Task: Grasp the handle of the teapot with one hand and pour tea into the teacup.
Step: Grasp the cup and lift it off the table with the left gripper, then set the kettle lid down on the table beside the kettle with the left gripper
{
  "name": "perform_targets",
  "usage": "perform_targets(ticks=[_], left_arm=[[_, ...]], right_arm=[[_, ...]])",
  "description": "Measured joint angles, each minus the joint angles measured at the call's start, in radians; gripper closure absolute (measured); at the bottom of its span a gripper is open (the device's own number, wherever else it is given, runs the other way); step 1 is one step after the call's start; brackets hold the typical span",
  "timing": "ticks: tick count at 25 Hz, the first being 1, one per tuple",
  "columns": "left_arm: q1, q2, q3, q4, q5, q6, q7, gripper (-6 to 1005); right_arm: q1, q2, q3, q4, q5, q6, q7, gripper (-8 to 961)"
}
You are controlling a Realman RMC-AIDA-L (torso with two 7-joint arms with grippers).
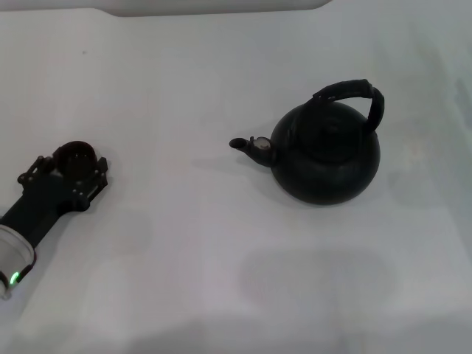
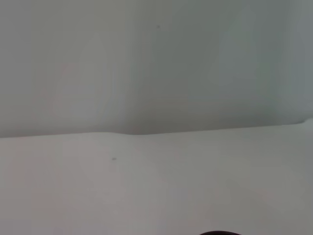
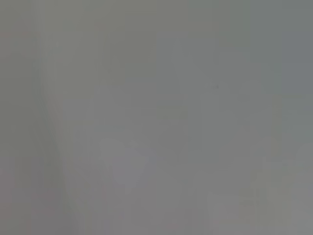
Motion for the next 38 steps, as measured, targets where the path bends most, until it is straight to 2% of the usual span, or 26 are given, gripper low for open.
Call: perform_targets(ticks=[8, 14, 21, 28, 38], left_arm=[[-0.003, 0.0, 0.0, 0.004, 0.046, -0.006, 0.0, 315], [-0.01, 0.0, 0.0, 0.0, 0.074, -0.034, 0.0, 316], [-0.04, -0.002, 0.0, -0.013, 0.186, -0.072, 0.0, 317], [-0.069, -0.003, 0.0, -0.04, 0.268, -0.065, 0.0, 316], [-0.082, -0.005, 0.0, -0.053, 0.284, -0.006, 0.0, 316]], right_arm=[[0.002, -0.001, 0.0, -0.001, 0.0, 0.0, -0.003, 274], [0.003, -0.001, 0.001, -0.001, 0.0, 0.0, -0.003, 273], [0.008, -0.001, 0.002, -0.001, 0.0, -0.005, -0.003, 273], [0.009, -0.001, 0.0, 0.003, 0.0, -0.006, -0.001, 274], [0.009, -0.001, -0.002, 0.001, 0.0, -0.006, 0.001, 274]])
